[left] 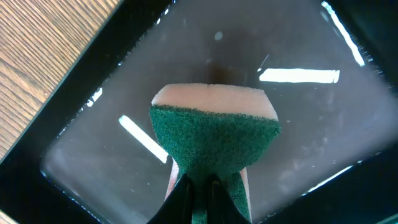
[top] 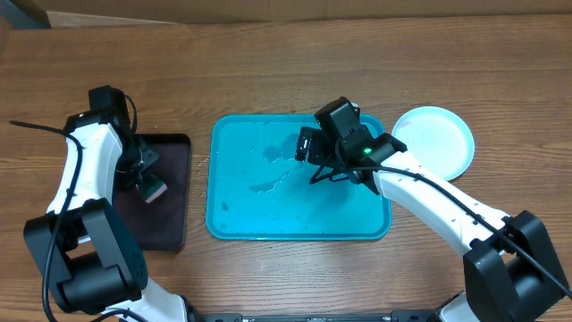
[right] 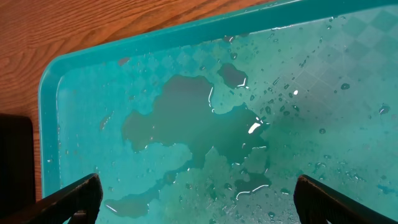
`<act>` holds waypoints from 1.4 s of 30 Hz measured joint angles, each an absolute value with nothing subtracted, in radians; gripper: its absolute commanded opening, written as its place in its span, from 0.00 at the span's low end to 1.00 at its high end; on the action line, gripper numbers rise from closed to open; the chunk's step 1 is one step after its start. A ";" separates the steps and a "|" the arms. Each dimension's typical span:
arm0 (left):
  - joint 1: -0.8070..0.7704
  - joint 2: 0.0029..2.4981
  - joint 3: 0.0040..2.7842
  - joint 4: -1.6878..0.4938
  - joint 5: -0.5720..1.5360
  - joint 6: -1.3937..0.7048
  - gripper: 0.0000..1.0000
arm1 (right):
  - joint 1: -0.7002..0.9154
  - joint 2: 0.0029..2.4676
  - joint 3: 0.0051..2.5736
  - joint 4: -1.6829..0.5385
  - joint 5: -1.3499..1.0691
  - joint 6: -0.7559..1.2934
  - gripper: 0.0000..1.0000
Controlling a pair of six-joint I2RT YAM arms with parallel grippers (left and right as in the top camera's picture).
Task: Clean dirty plates on tray and stack at the side
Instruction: 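Lower the sponge onto the black tray and open the left gripper, then move both grippers to the edges of the teal tray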
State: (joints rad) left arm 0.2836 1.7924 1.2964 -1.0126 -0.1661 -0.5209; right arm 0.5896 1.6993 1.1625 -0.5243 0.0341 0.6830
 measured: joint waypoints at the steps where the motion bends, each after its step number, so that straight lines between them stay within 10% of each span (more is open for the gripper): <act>1: 0.284 1.795 1.296 -1.014 -0.166 -0.521 0.12 | 0.590 1.699 1.163 -0.524 0.034 0.683 1.00; 3: 0.284 1.802 1.296 -1.014 -0.167 -0.519 0.22 | 0.590 1.699 1.163 -0.524 0.034 0.681 1.00; 8: 0.284 1.803 1.296 -1.013 -0.173 -0.522 0.94 | 0.590 1.699 1.163 -0.524 0.034 0.673 1.00; 28: 0.269 1.594 1.528 -1.233 0.082 -0.406 1.00 | 0.590 1.674 1.160 -0.608 0.035 0.659 1.00; 42: -0.093 1.145 1.298 -1.144 0.130 -0.390 0.99 | 0.633 1.173 1.154 -0.922 0.086 0.654 1.00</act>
